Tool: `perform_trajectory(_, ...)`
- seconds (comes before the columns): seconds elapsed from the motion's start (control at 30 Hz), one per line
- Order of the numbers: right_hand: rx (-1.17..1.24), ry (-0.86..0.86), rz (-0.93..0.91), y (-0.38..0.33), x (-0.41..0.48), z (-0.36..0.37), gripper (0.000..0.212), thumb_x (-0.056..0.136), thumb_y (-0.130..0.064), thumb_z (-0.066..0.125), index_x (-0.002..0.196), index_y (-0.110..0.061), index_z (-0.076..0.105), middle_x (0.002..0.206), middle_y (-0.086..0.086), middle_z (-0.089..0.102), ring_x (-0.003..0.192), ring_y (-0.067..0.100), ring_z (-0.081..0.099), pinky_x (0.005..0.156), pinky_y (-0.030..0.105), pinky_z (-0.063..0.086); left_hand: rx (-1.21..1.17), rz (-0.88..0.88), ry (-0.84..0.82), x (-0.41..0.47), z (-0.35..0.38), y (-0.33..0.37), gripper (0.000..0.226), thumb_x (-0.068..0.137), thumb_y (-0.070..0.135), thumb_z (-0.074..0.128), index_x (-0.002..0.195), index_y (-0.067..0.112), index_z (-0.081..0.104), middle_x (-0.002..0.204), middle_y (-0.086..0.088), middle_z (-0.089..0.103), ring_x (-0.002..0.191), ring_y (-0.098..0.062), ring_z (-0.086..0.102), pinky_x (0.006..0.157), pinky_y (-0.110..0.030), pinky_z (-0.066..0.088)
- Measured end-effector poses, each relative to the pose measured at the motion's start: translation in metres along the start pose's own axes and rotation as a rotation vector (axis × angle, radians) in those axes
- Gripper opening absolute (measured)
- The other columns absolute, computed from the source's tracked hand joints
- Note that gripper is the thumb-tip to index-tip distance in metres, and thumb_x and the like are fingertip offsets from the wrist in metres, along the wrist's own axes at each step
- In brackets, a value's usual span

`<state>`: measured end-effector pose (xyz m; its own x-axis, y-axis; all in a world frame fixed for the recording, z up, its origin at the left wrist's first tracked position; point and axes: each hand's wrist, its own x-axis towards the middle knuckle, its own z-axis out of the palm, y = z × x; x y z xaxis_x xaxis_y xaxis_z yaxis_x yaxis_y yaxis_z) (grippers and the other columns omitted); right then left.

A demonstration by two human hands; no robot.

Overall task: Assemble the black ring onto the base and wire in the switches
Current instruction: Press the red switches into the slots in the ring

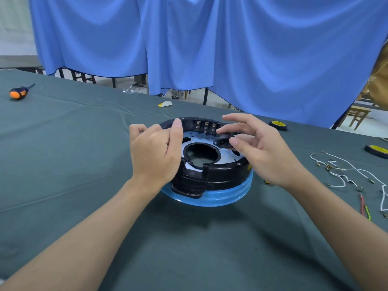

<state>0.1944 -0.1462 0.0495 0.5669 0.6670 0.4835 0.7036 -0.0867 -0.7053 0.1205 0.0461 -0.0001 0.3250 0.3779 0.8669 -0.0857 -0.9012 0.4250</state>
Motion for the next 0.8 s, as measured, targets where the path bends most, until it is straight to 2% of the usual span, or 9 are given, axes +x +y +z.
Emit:
perform_trajectory(0.07,-0.005,-0.016,-0.003,-0.004,0.0,0.002,0.039,0.095,0.0,0.052,0.128,-0.022,0.053,0.105,-0.006,0.07,0.089,0.015,0.065,0.083,0.025,0.051,-0.006,-0.052,-0.037,0.001,-0.002,-0.007,0.07,0.1,0.037,0.028,0.044,0.005,0.054,0.04,-0.005,0.048,0.052,-0.021,0.049,0.082,-0.029,0.026)
perform_trajectory(0.13,-0.013,-0.03,0.003,-0.008,-0.001,0.005,0.038,0.094,-0.001,0.055,0.126,-0.021,0.054,0.104,-0.006,0.071,0.092,0.02,0.065,0.088,0.034,0.051,-0.027,-0.076,-0.072,0.001,-0.002,-0.009,0.072,0.099,0.041,0.024,0.044,0.009,0.057,0.041,0.001,0.049,0.059,-0.013,0.051,0.085,-0.021,0.021)
perform_trajectory(0.2,-0.003,-0.046,0.013,-0.013,-0.001,0.008,0.032,0.093,-0.003,0.058,0.119,-0.02,0.06,0.104,-0.006,0.071,0.093,0.018,0.068,0.09,0.037,0.052,-0.017,-0.089,-0.106,-0.001,0.0,-0.008,0.074,0.099,0.042,0.021,0.042,0.008,0.054,0.043,0.0,0.05,0.061,-0.011,0.051,0.086,-0.018,0.019)
perform_trajectory(0.27,0.018,-0.054,0.023,-0.017,-0.002,0.01,0.021,0.091,-0.006,0.063,0.108,-0.018,0.068,0.1,-0.006,0.073,0.091,0.015,0.071,0.091,0.039,0.054,0.025,-0.071,-0.091,-0.002,0.001,-0.003,0.069,0.099,0.04,0.022,0.037,0.014,0.039,0.04,0.002,0.042,0.055,-0.008,0.044,0.083,-0.023,0.02)
perform_trajectory(0.37,0.05,-0.06,0.035,-0.021,-0.002,0.012,0.016,0.087,-0.01,0.069,0.099,-0.019,0.074,0.094,-0.008,0.075,0.088,0.007,0.071,0.088,0.031,0.055,0.091,0.01,-0.038,-0.003,0.001,0.01,0.059,0.1,0.033,0.028,0.043,0.028,0.017,0.042,0.012,0.025,0.052,-0.014,0.034,0.079,-0.031,0.023)
perform_trajectory(0.5,0.069,-0.128,0.074,-0.021,-0.003,0.01,0.018,0.085,-0.01,0.072,0.099,-0.02,0.075,0.093,-0.008,0.075,0.09,0.005,0.071,0.086,0.021,0.054,0.118,0.027,-0.04,-0.006,0.004,0.017,0.056,0.1,0.032,0.028,0.045,0.03,0.017,0.041,0.004,0.032,0.057,-0.023,0.044,0.081,-0.037,0.026)
perform_trajectory(0.63,0.107,-0.136,0.079,-0.02,-0.003,0.009,0.021,0.083,-0.006,0.073,0.101,-0.018,0.072,0.098,-0.005,0.074,0.094,0.01,0.07,0.088,0.023,0.054,0.095,0.019,-0.042,-0.005,0.003,0.016,0.057,0.1,0.032,0.028,0.045,0.029,0.015,0.043,0.008,0.028,0.055,-0.021,0.04,0.08,-0.036,0.025)
perform_trajectory(0.73,0.101,-0.104,0.075,-0.02,-0.003,0.009,0.027,0.083,-0.006,0.072,0.104,-0.022,0.069,0.1,-0.003,0.074,0.096,0.015,0.069,0.087,0.027,0.055,0.075,0.021,-0.033,-0.005,0.003,0.016,0.057,0.1,0.031,0.03,0.045,0.028,0.014,0.043,0.011,0.024,0.053,-0.02,0.038,0.079,-0.036,0.025)
perform_trajectory(0.8,0.124,-0.08,0.09,-0.019,-0.002,0.007,0.027,0.084,-0.007,0.071,0.106,-0.022,0.068,0.099,-0.002,0.074,0.094,0.015,0.069,0.087,0.024,0.054,0.052,0.037,-0.034,-0.005,0.002,0.016,0.056,0.1,0.03,0.031,0.047,0.028,0.014,0.044,0.013,0.022,0.053,-0.02,0.036,0.078,-0.036,0.025)
